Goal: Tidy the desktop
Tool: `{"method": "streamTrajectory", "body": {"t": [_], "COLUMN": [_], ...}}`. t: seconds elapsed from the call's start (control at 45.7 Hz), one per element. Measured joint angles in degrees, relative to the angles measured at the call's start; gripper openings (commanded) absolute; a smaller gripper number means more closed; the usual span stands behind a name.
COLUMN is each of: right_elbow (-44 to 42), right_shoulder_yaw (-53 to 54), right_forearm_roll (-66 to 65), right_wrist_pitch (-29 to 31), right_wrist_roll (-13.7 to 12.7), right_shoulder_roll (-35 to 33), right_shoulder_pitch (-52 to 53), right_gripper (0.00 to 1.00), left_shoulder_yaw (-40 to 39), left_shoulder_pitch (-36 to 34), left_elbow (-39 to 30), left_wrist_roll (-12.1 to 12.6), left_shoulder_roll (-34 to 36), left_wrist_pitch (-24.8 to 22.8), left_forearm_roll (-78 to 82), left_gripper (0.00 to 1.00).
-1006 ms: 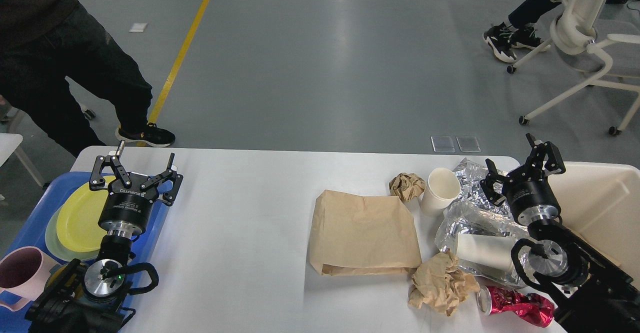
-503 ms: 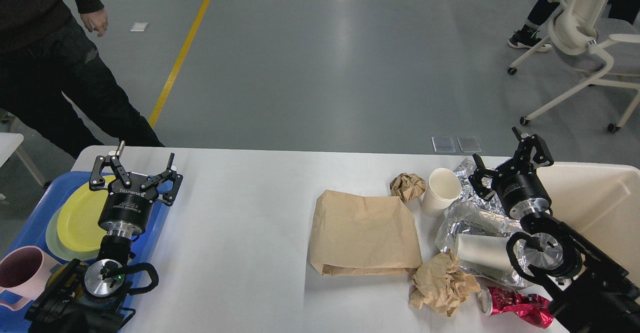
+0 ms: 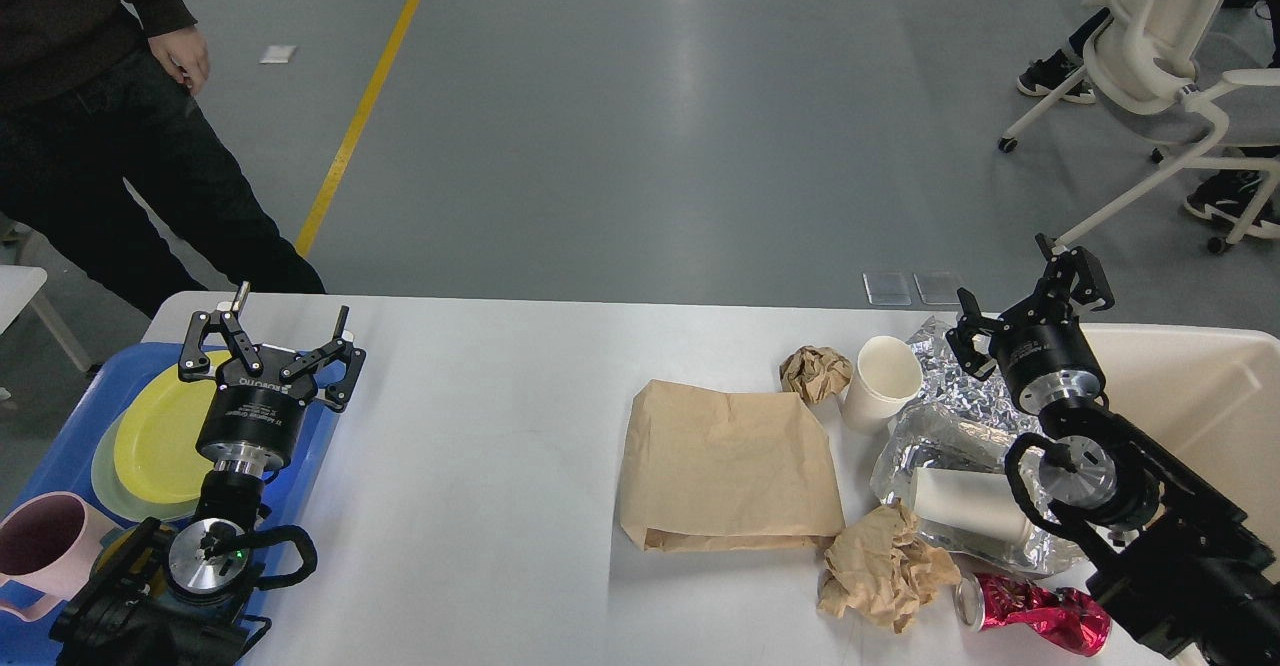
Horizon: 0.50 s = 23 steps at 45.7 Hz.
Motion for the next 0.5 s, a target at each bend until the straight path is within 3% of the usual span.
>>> {"method": "streamTrajectory", "body": {"t": [0.153,0.263,0.503], "right_elbow": [0.43,0.18,-0.50], "right_shoulder_yaw": [-1.36,-8.07,-47.98], "right_forearm_roll": [-0.05,0.04,0.59], "right_wrist_pitch": [-1.53,-0.43,5.20], "right_wrist_roll": [0.36,0.46,0.49], "right_shoulder_roll": [0.98,-2.82,-14.47], "right_shoulder_pitch": [1.33,3.92,21.81], "right_gripper": [1.00,1.00,1.00], "left_shoulder_yaw": [0.00,0.00,0.00], "left_shoulder_pitch": [0.00,0.00,-0.01], "left_elbow": [0.00,0.00,0.00], "left_wrist_roll": [0.00,0.00,0.00], "left_shoulder_roll": [0.00,0.00,0.00], "left_wrist_pitch": [0.00,0.00,0.00], "left_forearm_roll": [0.00,0.00,0.00], "left_gripper": [0.96,0.96,0.96]}}
